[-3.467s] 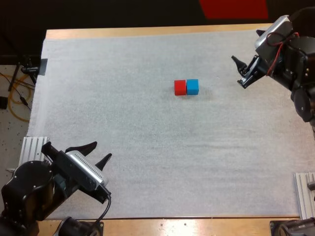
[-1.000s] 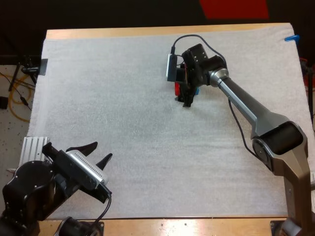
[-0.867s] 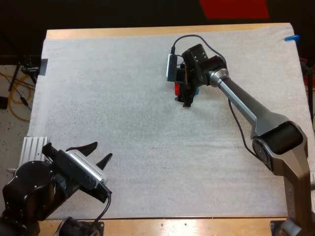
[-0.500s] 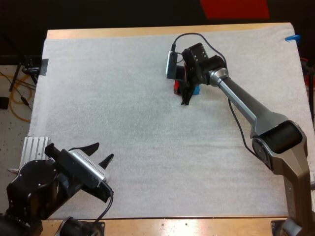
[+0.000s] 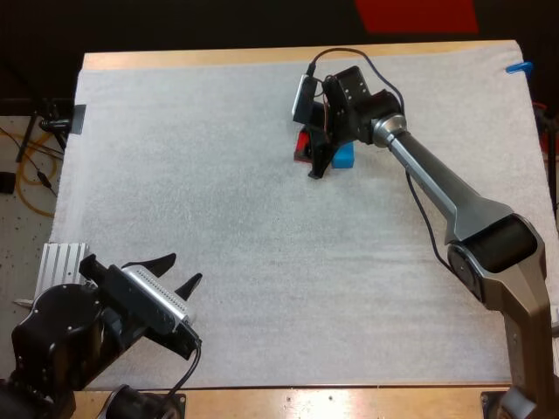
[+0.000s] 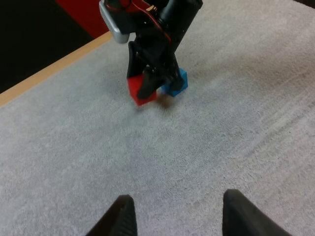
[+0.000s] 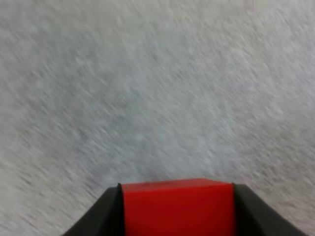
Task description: Stack red cube on blue cube
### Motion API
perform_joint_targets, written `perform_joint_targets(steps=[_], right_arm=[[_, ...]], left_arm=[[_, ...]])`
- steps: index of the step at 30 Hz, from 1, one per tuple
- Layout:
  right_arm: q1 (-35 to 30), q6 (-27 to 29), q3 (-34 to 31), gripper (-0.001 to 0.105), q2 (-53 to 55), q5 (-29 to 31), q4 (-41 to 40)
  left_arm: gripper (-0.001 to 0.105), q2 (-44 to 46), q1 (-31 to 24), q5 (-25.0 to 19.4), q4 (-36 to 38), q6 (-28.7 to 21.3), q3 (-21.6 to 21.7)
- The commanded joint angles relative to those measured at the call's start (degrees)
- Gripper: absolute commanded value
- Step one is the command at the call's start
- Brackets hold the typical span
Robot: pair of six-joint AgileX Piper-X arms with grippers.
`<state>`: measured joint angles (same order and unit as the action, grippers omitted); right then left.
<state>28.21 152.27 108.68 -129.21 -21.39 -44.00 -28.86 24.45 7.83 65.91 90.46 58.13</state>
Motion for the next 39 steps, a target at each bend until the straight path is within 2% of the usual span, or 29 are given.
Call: perform_joint_targets(steps=[1, 10, 14, 22, 27, 31, 36, 39], right_arm=[[0.02, -1.87, 0.63, 0.004, 1.30, -3.16, -0.49], [0.02, -2.30, 0.63, 0.004, 5.55, -4.16, -3.12], [0.02, -2.30, 0.63, 0.004, 8.03, -7.43, -7.47], [0.02, -2.30, 0.63, 0.004, 11.35, -6.88, -16.93], [-0.19, -4.39, 0.63, 0.004, 11.92, 3.53, -19.28], [-0.78, -5.56, 0.63, 0.004, 11.92, 7.92, -18.87], [-2.37, -18.29, 0.63, 0.004, 11.92, 16.69, -14.51], [-3.39, -21.90, 0.63, 0.004, 11.92, 16.23, -15.01]], left_arm=[[0.041, -0.11, 0.03, -0.75, -0.21, 0.65, 0.12], [0.041, -0.11, 0.03, -0.75, -0.21, 0.65, 0.12], [0.041, -0.11, 0.03, -0.75, -0.21, 0.65, 0.12], [0.041, -0.11, 0.03, -0.75, -0.21, 0.65, 0.12], [0.041, -0.11, 0.03, -0.75, -0.21, 0.65, 0.12], [0.041, -0.11, 0.03, -0.75, -0.21, 0.65, 0.12], [0.041, -0.11, 0.03, -0.75, -0.70, 0.55, 0.12], [0.041, -0.11, 0.03, -0.75, -1.57, 0.55, 0.12]])
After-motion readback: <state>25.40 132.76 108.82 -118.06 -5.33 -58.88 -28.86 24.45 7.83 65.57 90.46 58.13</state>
